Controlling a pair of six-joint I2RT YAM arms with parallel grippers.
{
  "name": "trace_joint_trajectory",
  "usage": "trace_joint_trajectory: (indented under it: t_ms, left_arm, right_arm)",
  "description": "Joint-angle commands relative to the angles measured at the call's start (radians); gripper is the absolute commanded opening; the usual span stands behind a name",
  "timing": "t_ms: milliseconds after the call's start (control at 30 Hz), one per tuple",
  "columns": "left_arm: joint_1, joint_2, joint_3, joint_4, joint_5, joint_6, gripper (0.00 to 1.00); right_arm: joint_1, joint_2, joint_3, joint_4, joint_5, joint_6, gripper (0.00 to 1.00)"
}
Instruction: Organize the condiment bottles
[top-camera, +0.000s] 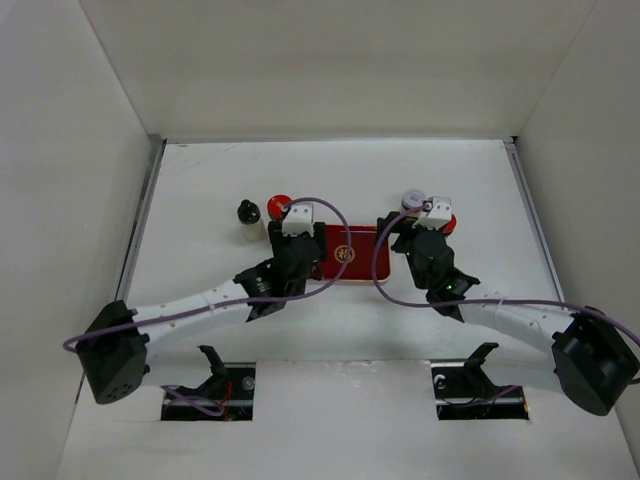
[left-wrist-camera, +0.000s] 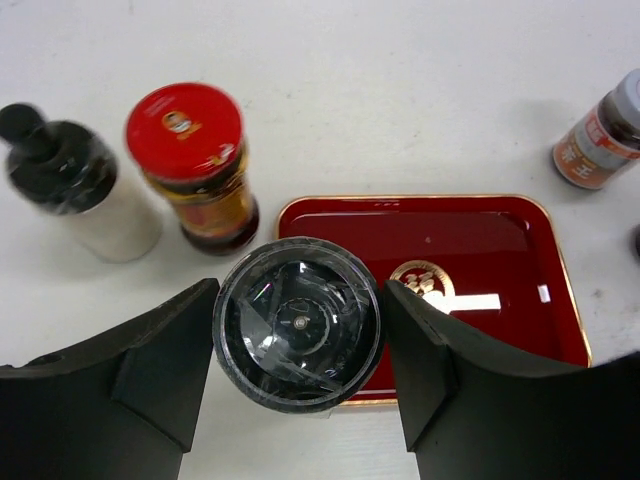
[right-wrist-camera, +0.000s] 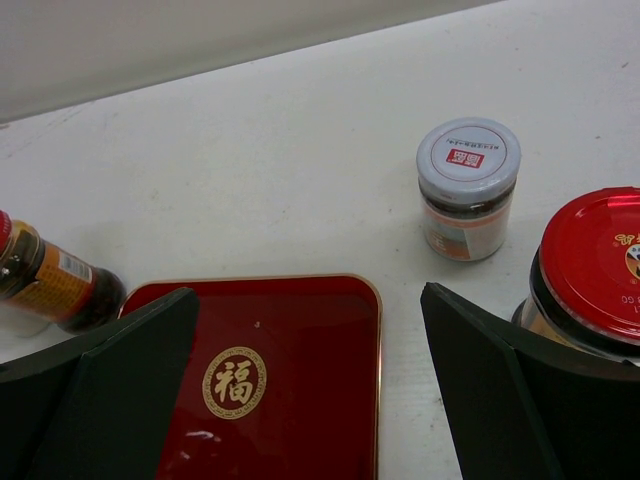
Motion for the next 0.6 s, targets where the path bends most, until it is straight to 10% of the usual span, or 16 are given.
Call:
trace_joint_trajectory:
  t_ms: [0,567]
  left_arm:
    - [0.000,0.068,0.097,0.220,-0.009,0.068,0.38]
    - [0.135,0.361,0.179,0.443,0.131,0.102,0.43]
  right_arm:
    - [-0.005,-0.022,-0.004,0.068,0.006,0.011,1.00]
    - [-0.053,-0.104,-0.028,0.030,0.024,0.037,1.00]
